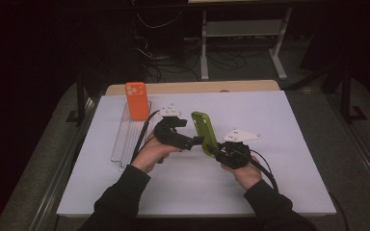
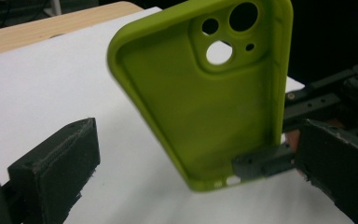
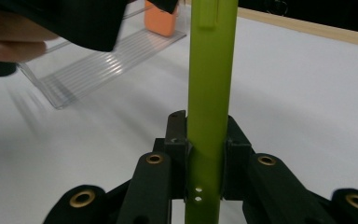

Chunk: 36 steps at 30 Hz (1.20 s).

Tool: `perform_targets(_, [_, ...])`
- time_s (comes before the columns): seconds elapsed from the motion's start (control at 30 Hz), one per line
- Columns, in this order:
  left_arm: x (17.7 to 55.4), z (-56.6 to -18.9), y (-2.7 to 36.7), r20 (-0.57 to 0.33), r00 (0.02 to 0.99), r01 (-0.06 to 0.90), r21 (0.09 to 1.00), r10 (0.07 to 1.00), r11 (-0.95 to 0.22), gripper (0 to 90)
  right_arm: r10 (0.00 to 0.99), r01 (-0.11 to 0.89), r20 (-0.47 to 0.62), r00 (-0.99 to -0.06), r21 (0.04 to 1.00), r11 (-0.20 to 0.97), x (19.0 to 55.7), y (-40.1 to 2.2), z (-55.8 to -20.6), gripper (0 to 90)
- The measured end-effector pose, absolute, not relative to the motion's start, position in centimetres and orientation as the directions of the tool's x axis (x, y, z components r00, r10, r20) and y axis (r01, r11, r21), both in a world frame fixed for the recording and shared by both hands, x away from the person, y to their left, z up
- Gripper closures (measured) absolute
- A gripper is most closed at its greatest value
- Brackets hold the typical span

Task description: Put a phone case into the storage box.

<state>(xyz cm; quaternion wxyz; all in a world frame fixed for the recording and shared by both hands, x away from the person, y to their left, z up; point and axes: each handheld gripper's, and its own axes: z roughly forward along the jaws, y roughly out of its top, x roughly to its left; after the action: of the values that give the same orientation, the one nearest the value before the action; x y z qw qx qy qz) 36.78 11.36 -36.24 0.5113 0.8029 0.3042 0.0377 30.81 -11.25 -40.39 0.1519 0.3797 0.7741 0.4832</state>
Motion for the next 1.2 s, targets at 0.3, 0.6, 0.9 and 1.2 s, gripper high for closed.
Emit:
perform_targets(0.3, [37.2,-35.8,10.5,-0.23,0.836,0.413,0.862,0.499,-0.293,0.0,0.711,0.435,0.153,-0.686,0.87,0.232,30.4,-10.6,-40.1,75.3])
perform_targets(0.6, [37.3,-35.9,9.9,-0.276,0.817,0.439,0.867,0.507,-0.235,0.0,0.701,0.437,0.161,-0.694,0.869,0.233,30.2,-10.1,-40.3,75.3])
perform_targets(0.9, [37.4,-36.0,9.7,-0.296,0.799,0.457,0.865,0.524,-0.208,3.9,0.714,0.431,0.124,-0.689,0.862,0.267,30.3,-9.9,-40.6,75.2])
perform_targets(1.2, [37.6,-36.0,9.6,-0.307,0.796,0.455,0.872,0.522,-0.182,12.8,0.724,0.43,0.111,-0.681,0.861,0.272,30.3,-10.1,-40.7,74.9])
